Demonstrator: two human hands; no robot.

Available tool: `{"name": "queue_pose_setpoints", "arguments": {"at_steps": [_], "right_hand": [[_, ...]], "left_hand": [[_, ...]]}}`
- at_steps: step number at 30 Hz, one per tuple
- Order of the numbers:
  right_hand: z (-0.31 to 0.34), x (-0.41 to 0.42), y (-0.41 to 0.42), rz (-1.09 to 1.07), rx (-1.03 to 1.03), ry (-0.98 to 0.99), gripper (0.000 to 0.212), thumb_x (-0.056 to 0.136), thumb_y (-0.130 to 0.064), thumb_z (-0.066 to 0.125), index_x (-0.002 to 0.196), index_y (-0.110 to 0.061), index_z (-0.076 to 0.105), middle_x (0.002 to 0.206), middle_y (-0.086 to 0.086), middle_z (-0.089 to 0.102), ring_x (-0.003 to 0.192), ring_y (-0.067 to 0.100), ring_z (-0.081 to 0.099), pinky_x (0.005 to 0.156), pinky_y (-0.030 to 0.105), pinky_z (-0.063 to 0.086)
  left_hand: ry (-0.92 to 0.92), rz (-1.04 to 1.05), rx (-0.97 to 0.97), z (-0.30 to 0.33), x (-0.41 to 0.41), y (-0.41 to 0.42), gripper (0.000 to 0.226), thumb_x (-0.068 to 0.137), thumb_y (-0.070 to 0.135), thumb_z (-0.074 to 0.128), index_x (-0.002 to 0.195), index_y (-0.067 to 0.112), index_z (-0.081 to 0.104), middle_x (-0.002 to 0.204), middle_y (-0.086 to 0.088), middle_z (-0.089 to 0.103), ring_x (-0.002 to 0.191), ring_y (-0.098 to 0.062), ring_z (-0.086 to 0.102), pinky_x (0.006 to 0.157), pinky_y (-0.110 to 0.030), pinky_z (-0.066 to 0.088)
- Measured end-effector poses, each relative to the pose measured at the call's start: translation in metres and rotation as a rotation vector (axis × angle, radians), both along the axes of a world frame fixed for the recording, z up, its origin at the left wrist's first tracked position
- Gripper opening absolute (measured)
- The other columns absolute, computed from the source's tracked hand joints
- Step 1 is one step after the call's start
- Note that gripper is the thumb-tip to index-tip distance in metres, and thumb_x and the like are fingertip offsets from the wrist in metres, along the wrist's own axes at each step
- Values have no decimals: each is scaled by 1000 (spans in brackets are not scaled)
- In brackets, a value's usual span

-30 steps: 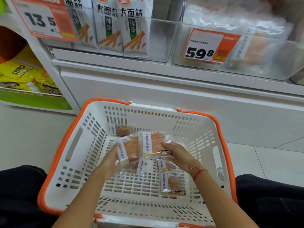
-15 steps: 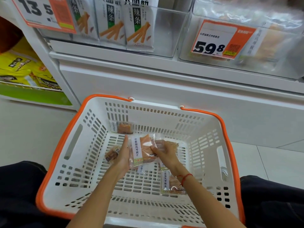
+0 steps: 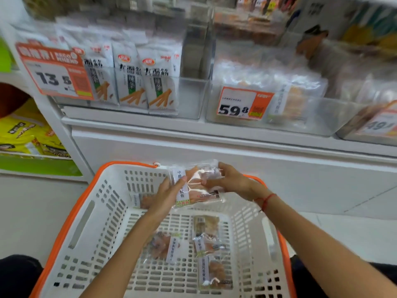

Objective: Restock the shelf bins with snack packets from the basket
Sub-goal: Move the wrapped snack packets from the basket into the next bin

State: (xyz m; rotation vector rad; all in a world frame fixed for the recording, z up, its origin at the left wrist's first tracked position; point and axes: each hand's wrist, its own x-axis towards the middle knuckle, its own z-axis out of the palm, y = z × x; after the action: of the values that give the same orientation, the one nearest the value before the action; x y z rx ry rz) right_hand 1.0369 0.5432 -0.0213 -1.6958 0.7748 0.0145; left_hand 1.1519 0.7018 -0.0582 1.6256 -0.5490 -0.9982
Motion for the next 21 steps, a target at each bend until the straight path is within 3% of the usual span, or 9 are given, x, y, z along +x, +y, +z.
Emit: {"name": "queue_pose_setpoints", "arguments": {"at_steps": [3,5,7,10,13,15,18,21], "right_hand": [[60,-11,-22,153,-123,87,10,85,-12,70,90,-9,62,81,3,66,76,13,63,70,27,52],[99,-25,-33,197,-222,109,8,87,-14,67,80,-15,63,83,4,67,77,12,63,71,26,50],[133,-42,-44,195,-279,128,5,88,-16,66,89,-11,63,96,11,70,85,16,65,80,31,53],[172,-72,-64,144,-369,89,23,87,-15,66,107,-3,60,109,15,69,98,22,67,88,37,53],[200,-97,-83,34,-418,-121,23,83,-9,70,104,-9,62,102,10,72,93,21,69,80,36,56],[215,-108,-96,-61,-435,-299,26,80,-2,70,103,-12,64,95,3,74,87,13,70,74,25,56],[231,-112,-113,-212,-554,-504,30,78,0,70,104,-13,62,96,-1,72,86,9,70,79,22,57],[233,-107,-125,-313,-654,-608,32,81,-2,69,110,-5,57,98,2,68,85,5,68,76,18,55]], "left_hand": [[33,-22,-130,33,-9,-22,21,99,15,42,118,21,48,112,-5,62,84,-7,59,61,-12,48],[-4,-108,-214,58,-20,-34,28,98,7,42,124,17,45,102,1,61,80,-4,60,55,-6,45],[-41,-173,-289,83,-32,-46,30,98,5,42,125,18,44,102,6,61,77,4,64,58,-5,45],[-103,-251,-364,125,-49,-67,30,98,8,44,126,19,44,115,4,61,82,11,64,67,-9,48],[-229,-243,-438,159,-56,-103,25,94,6,51,118,14,52,110,0,64,87,2,64,71,-12,50],[-340,-200,-479,188,-60,-127,17,91,7,59,104,17,59,98,7,66,89,-8,65,72,-13,51],[-514,-212,-539,226,-55,-161,20,88,15,65,94,33,59,94,17,65,94,-6,64,82,-22,50],[-729,-165,-474,247,-41,-193,16,83,31,70,97,31,63,101,9,67,101,-15,61,91,-39,49]]}}
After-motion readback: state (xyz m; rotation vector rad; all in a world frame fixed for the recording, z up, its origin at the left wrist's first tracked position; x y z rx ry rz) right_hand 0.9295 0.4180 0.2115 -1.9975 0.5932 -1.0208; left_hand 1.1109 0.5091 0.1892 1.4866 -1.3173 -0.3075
